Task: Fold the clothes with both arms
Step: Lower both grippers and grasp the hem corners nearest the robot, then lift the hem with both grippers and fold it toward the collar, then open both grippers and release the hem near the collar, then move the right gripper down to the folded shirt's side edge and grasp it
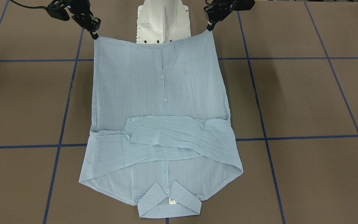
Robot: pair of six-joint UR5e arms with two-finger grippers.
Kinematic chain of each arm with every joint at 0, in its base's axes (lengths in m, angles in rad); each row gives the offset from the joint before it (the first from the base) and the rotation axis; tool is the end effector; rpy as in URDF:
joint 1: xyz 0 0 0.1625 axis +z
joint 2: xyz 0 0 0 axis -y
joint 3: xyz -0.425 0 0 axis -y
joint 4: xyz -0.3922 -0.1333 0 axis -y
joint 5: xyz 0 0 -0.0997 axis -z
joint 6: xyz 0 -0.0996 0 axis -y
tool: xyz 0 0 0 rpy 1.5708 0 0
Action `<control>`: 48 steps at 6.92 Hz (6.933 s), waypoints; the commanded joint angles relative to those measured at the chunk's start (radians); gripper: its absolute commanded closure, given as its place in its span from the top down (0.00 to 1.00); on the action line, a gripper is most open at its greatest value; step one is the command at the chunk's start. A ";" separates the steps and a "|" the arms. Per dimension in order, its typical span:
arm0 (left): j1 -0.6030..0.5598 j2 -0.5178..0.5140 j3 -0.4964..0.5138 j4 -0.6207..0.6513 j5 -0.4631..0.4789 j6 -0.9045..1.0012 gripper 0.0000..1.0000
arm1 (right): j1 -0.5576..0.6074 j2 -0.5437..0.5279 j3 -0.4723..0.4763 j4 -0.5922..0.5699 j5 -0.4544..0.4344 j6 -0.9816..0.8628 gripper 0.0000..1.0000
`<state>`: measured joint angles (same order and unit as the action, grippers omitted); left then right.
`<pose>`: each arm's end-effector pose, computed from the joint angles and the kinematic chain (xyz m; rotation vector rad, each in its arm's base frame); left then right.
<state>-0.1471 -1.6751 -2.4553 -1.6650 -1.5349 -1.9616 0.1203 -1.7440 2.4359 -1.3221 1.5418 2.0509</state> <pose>0.3702 -0.1932 0.2161 -0.1007 1.0918 -0.5031 -0.3489 -0.1794 0.3090 -0.1440 -0.9440 0.5685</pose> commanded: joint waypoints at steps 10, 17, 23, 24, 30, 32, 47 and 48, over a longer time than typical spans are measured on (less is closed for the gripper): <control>-0.423 -0.198 0.183 0.030 -0.125 0.309 0.00 | 0.598 0.458 -0.213 -0.368 0.271 -0.273 0.00; -0.617 -0.445 0.938 -0.436 -0.113 0.404 0.00 | 0.729 0.793 -0.928 -0.140 0.276 -0.442 0.00; -0.626 -0.520 1.220 -0.625 -0.054 0.434 0.00 | 0.746 0.897 -1.188 -0.022 0.274 -0.446 0.00; -0.625 -0.522 1.242 -0.628 -0.054 0.434 0.00 | 0.742 0.900 -1.225 0.006 0.274 -0.446 0.00; -0.629 -0.522 1.236 -0.657 -0.057 0.482 0.65 | 0.725 0.906 -1.236 0.008 0.276 -0.454 1.00; -0.644 -0.514 1.198 -0.693 -0.065 0.509 0.70 | 0.710 0.750 -1.024 0.012 0.284 -0.442 0.99; -0.646 -0.506 1.170 -0.693 -0.065 0.500 0.70 | 0.424 0.411 -0.524 -0.006 0.242 -0.197 0.00; -0.646 -0.509 1.170 -0.694 -0.064 0.495 0.70 | 0.344 0.344 -0.418 -0.014 0.232 -0.145 0.00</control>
<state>-0.7933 -2.1821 -1.2855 -2.3576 -1.5991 -1.4630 0.5319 -1.3422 1.9122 -1.3260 1.7786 1.8591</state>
